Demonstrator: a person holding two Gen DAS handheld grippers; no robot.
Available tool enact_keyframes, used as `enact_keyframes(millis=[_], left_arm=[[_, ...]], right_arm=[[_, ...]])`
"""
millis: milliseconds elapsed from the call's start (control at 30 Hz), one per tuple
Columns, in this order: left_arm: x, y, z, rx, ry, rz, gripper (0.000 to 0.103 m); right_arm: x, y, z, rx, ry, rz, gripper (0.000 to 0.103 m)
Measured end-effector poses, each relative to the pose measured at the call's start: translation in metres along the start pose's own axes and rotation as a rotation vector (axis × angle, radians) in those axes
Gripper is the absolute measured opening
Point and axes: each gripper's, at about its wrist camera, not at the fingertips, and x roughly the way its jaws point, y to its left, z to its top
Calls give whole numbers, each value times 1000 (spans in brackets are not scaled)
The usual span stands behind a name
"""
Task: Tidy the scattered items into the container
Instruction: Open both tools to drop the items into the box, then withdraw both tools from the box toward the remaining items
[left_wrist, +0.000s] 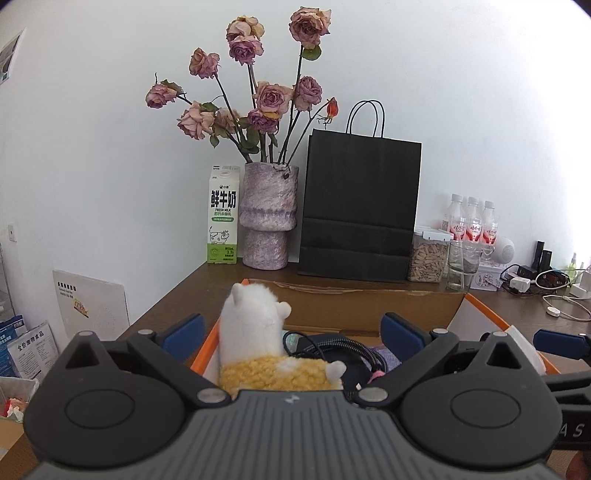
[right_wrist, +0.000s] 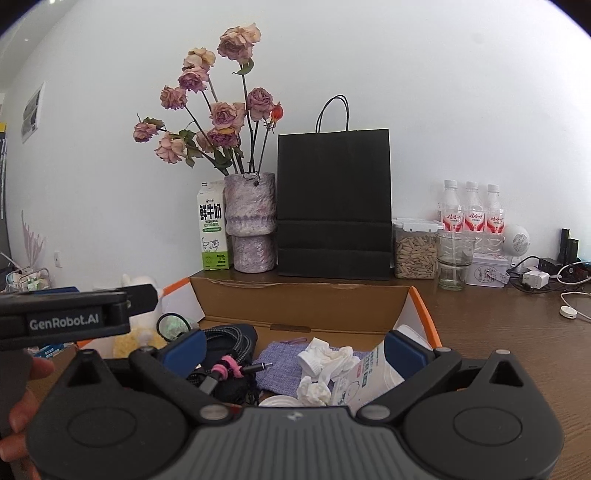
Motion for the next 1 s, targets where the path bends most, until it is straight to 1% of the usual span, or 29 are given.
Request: enact_keyframes(millis=[100,233,267,467,567,700,833,933,1000], left_arm=[[-12,4,-8,-4,1,4,103],[-24,12,-17,-16,63,-15,103],[-27,13,-19,-17,77,-10,103],[-42,15,-34,52,157,29,103],[-51,17,-43,66,186,23,103],[-64,20,-53,77,208,10,103],[-76,23,-60,77,245,19,103],[-84,27,-63,71,260,22,103],[-87,29,-62,72,257,23,103]], right_arm=[[-9,-1,-6,0,9,-21,103],[-22,0,-14,1,44,-13,103],[-25,1,-17,-5,55,-9,103],[-49,11,-34,-41,92,-21,103],[-60,16,-43,-52,114,-27,103],[-72,19,-54,-52,157,-32,102],[-81,18,-62,-30,202,-41,101],[-86,17,-65,-26,221,-53,100],[-87,17,-65,-27,228,-56,100]])
